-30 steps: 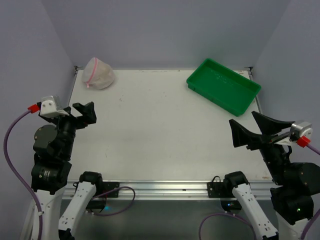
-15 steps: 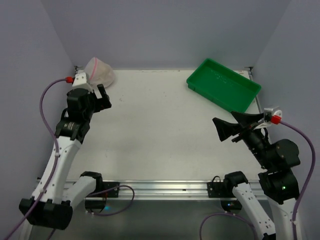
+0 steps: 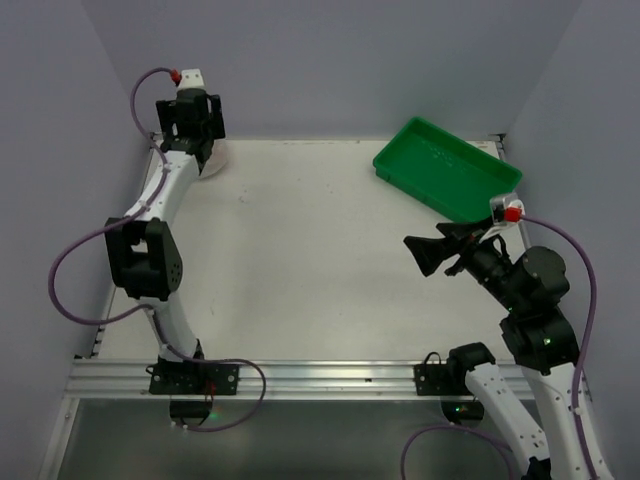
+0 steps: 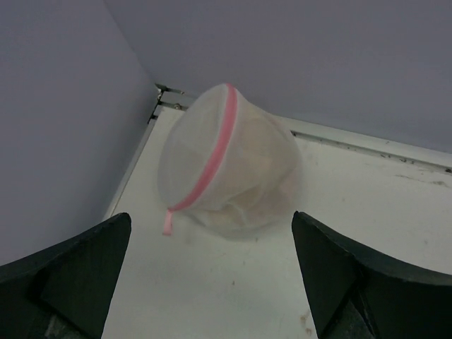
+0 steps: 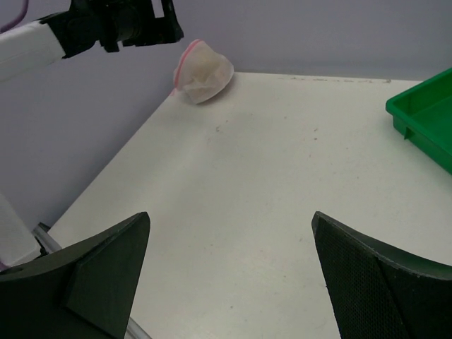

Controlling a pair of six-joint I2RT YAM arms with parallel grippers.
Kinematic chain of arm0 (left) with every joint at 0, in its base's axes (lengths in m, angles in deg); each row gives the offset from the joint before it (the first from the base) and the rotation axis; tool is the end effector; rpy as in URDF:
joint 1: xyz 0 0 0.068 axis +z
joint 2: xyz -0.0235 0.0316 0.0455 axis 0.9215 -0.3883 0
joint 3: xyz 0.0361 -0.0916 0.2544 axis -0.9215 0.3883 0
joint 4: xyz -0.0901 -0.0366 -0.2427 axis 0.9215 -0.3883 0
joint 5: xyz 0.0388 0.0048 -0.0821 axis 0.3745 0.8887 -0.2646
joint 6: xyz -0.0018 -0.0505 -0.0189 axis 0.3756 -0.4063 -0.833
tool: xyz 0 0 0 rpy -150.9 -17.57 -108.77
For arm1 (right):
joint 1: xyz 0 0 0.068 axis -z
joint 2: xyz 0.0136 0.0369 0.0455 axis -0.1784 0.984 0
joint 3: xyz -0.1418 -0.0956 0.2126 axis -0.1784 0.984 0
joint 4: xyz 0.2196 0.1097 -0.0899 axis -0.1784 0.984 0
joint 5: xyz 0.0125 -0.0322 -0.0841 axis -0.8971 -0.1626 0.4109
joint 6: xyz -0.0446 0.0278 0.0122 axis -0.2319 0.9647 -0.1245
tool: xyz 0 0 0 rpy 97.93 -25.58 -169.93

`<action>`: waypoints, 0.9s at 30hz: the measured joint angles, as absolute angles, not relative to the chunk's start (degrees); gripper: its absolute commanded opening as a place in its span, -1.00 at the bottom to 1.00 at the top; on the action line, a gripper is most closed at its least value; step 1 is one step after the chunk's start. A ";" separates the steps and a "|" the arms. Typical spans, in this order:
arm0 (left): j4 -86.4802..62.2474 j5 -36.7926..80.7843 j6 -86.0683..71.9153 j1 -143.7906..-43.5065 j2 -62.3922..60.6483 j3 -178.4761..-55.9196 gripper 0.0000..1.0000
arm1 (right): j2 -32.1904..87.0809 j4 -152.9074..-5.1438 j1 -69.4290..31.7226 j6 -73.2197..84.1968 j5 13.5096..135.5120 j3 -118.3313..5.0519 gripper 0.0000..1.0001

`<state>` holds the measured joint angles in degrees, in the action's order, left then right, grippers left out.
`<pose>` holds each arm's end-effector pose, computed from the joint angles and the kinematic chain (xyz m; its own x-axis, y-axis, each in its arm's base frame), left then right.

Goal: Unzip the laundry bag and remove the bra

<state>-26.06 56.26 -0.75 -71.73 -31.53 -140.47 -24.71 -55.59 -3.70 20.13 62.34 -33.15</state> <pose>0.4427 -0.0198 0.3404 -0.3488 -0.0546 -0.9356 -0.3656 0.9271 0.0822 0.0920 0.0353 0.3914 -0.2162 0.3010 -0.9288 -0.5126 0.7747 0.3704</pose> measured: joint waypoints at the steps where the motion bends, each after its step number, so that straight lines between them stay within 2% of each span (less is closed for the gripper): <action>1: -25.79 56.91 0.78 -71.27 -34.81 -143.66 1.00 | -24.25 -55.68 -3.70 20.10 61.73 -33.06 0.97; 7: -24.72 56.23 7.38 -68.89 -51.85 -158.67 1.00 | -19.90 -55.98 -3.70 20.08 59.15 -33.04 0.97; 12: -24.46 52.34 10.20 -66.92 -60.38 -164.92 0.77 | -16.95 -55.98 -3.70 20.08 58.36 -33.04 0.97; 13: -24.37 51.32 10.35 -66.46 -61.58 -165.49 0.48 | -16.69 -55.98 -3.70 20.08 58.36 -33.04 0.97; 14: -24.22 50.46 10.48 -66.02 -62.48 -165.62 0.27 | -16.51 -55.98 -3.70 20.08 58.36 -33.04 0.97; 15: -24.22 49.46 10.92 -65.61 -63.15 -165.62 -0.21 | -16.49 -55.98 -3.70 20.10 58.36 -33.04 0.97; 17: -24.29 47.91 11.11 -65.08 -63.85 -165.56 -0.61 | -16.51 -56.31 -3.70 20.19 58.36 -32.73 0.97; 18: -24.15 47.08 11.29 -64.89 -63.90 -165.19 -0.88 | -16.60 -56.57 -3.70 20.28 58.36 -32.42 0.97; 19: -23.98 46.20 11.22 -64.76 -63.77 -164.97 -0.99 | -16.62 -56.77 -3.70 20.35 58.34 -32.16 0.97; 27: -25.79 43.25 9.87 -68.10 -51.94 -152.90 -1.00 | -16.90 -57.77 -3.70 20.54 58.12 -30.22 0.97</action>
